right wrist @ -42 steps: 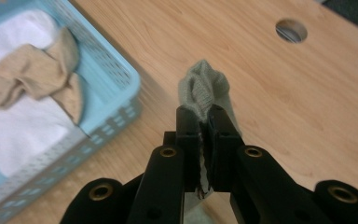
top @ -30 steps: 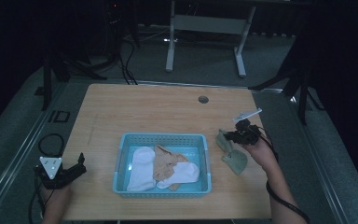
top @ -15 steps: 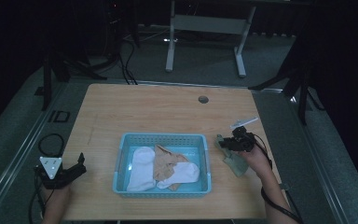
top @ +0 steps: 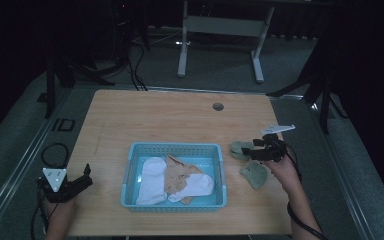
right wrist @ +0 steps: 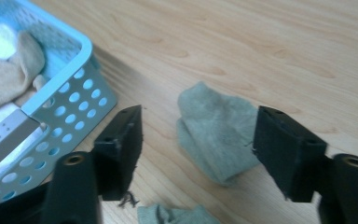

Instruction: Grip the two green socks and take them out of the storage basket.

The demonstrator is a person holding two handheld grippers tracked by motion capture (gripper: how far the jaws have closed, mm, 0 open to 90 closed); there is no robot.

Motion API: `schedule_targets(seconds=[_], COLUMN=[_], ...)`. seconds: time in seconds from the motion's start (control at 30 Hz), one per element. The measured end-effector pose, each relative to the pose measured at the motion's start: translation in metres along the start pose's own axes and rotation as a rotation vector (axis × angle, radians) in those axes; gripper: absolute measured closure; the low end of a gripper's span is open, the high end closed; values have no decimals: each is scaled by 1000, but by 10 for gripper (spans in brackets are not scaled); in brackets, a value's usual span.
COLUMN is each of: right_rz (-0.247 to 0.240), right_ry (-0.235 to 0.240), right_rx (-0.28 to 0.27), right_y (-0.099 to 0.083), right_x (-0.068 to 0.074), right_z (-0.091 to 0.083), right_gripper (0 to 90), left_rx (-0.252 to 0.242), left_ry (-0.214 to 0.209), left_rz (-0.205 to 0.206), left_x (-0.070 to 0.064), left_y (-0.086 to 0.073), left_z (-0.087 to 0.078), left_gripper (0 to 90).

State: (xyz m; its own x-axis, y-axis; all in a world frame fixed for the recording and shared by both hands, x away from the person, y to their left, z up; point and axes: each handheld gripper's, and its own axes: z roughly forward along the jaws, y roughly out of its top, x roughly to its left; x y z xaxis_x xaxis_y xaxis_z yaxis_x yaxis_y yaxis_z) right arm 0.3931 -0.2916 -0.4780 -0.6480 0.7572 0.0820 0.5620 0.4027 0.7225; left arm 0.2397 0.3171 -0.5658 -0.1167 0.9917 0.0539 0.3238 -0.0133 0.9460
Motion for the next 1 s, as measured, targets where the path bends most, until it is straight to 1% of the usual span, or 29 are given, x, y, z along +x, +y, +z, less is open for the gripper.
schedule_targets(seconds=[0.07,0.17,0.23,0.27,0.33,0.4,0.5,0.57,0.67,0.73,0.87,0.97,1.0], right_rz=[12,30,19,22,21,28,53,69,82,88,128,151,156], right_ry=[0,-3,-19,-23,-36,-67,-81,-87,-125,-164,-216,-235,-237], right_rx=[-21,-45,-50,-48,-59,-75,-101,-109,-113,-120,-154,-165,-159], right_y=[-3,-8,-13,-15,-22,-29,-41,-49,-59,-65,-78,-87,-90], right_x=[-3,-7,-8,-9,-12,-14,-19,-23,-28,-31,-38,-42,-43], right_z=[-4,-10,-13,-14,-16,-19,-23,-26,-30,-33,-39,-41,-40], right_gripper=[228,189,146,140,140,139,138,137,137,135,134,133,133], left_rx=[0,2,2,3,3,3,3,4,4,3,4,6,7], left_ry=[0,0,1,0,0,1,1,2,3,3,4,3,3], left_rz=[0,1,2,2,2,1,2,2,4,4,4,3,2], left_x=[0,0,0,0,0,0,0,0,0,0,0,0,0], left_y=[0,0,0,0,0,0,0,0,0,0,0,0,0], left_z=[0,0,0,0,0,0,0,0,0,0,0,1,1], left_gripper=[4,4,4,4,4,4,4,4,4,4,4,4,4])
